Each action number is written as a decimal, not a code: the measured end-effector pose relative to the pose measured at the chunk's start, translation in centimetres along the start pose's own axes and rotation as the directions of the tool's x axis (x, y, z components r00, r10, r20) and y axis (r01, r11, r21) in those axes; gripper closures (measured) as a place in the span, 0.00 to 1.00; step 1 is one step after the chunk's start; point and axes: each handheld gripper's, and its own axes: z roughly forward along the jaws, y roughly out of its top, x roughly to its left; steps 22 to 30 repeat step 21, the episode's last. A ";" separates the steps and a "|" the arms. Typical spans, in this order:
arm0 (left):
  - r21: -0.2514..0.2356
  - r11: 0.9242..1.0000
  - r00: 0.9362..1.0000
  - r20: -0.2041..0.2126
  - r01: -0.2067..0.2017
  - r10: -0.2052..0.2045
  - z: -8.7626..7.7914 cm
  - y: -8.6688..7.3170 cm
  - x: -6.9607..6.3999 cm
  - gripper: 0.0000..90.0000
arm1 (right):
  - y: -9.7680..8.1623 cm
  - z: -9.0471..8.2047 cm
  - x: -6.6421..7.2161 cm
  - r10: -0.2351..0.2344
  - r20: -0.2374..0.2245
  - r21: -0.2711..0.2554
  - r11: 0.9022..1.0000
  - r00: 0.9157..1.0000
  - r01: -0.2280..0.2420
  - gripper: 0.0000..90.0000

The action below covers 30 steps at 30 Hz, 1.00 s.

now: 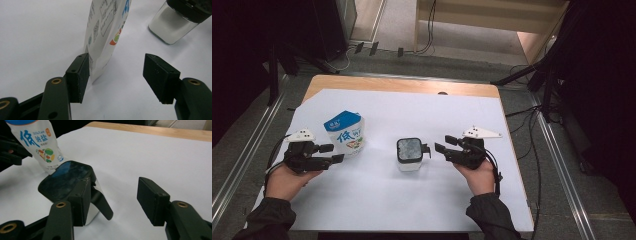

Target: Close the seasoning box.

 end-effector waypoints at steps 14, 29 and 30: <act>-0.008 1.000 1.000 0.005 0.000 0.000 0.4 0.3 0.1 0.43 | -1.3 -1.3 -2.2 0.053 0.118 0.007 0.998 0.992 -0.054 0.44; -0.007 1.000 1.000 0.014 0.001 -0.001 0.5 0.4 0.3 0.43 | -1.5 -1.8 -2.7 0.073 0.133 -0.004 0.997 0.989 -0.073 0.45; -0.007 1.000 1.000 0.014 0.001 -0.001 0.5 0.4 0.3 0.43 | -1.5 -1.8 -2.7 0.073 0.133 -0.004 0.997 0.989 -0.073 0.45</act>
